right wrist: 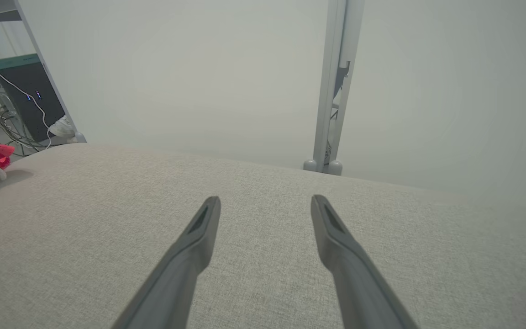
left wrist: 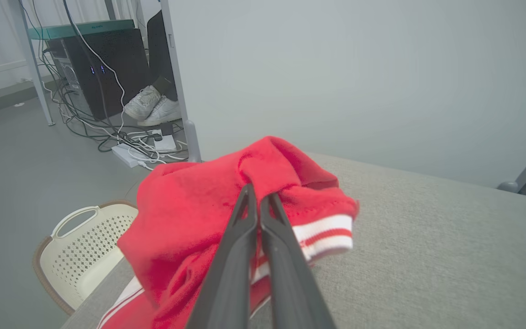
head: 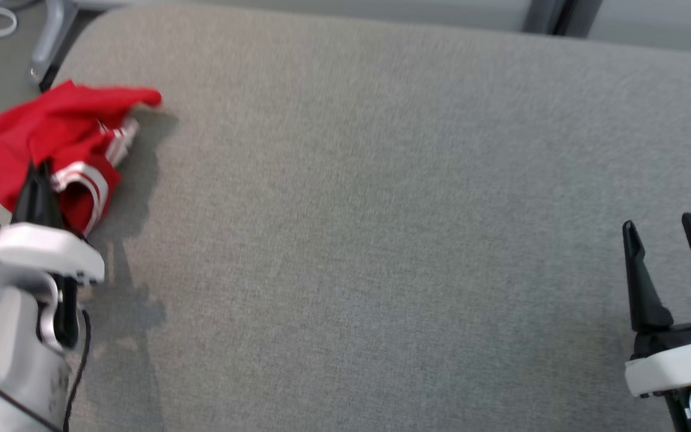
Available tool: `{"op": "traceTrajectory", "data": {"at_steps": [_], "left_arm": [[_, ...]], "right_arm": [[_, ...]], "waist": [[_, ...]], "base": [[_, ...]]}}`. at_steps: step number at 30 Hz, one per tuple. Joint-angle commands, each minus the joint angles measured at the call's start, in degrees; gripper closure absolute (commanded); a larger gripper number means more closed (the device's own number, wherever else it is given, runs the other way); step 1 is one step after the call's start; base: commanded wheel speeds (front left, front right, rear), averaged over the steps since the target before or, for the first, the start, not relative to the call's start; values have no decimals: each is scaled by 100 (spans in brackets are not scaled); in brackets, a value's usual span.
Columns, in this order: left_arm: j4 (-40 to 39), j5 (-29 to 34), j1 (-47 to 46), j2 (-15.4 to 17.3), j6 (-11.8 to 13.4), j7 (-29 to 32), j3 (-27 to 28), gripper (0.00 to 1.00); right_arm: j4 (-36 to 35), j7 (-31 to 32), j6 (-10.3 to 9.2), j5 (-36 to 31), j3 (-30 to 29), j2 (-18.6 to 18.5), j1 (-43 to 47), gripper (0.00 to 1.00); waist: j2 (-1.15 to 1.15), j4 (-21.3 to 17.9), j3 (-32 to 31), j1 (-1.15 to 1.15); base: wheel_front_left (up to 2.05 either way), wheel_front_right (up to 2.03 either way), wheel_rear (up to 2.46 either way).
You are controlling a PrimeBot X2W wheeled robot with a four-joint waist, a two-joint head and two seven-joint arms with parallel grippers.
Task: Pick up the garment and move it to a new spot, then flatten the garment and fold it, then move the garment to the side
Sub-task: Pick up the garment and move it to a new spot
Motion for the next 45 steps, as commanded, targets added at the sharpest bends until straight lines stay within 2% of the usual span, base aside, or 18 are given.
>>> {"op": "traceTrajectory", "data": {"at_steps": [1, 7, 14, 19, 23, 34, 41, 45], "left_arm": [[-385, 86, 410, -8, 66, -25, 67, 100], [-1648, 171, 1699, 11, 315, 46, 90, 100], [-3366, 228, 3139, -27, 730, 632, -81, 100], [-4285, 289, 3759, -28, 945, 1075, -249, 100], [-4731, 343, 3919, -73, 998, 1275, -456, 100], [-4745, 415, 3075, -391, 497, 1530, -1264, 100], [-4322, 591, 2118, -764, 109, 1523, -1870, 100], [-4011, 657, 1807, -870, -2, 1509, -2026, 100]], "right_arm": [[102, -97, -2, 36, 13, 43, 118, 0], [338, -238, -2, 109, 136, 142, 426, 0], [469, -325, -2, 164, 180, 211, 719, 0], [447, -297, -2, 179, 133, 226, 869, 0], [366, -242, -2, 198, 140, 231, 949, 0], [264, -262, -2, 326, -9, 230, 768, 0], [300, -394, -2, 513, -56, 233, 603, 0], [386, -510, -2, 586, -39, 233, 504, 0]], "waist": [[0, -185, -535, 0], [0, -438, -1164, 0], [0, -680, -1645, 0], [0, -832, -1833, 0], [0, -983, -1836, 0], [0, -1821, -1549, 0], [0, -2387, -1083, 0], [0, -2589, -820, 0]], "base": [[0, 0, 0], [0, 0, 0], [0, 0, 0], [0, 0, 0], [0, 0, 0], [0, 0, 0], [0, 0, 0], [0, 0, 0]]}}
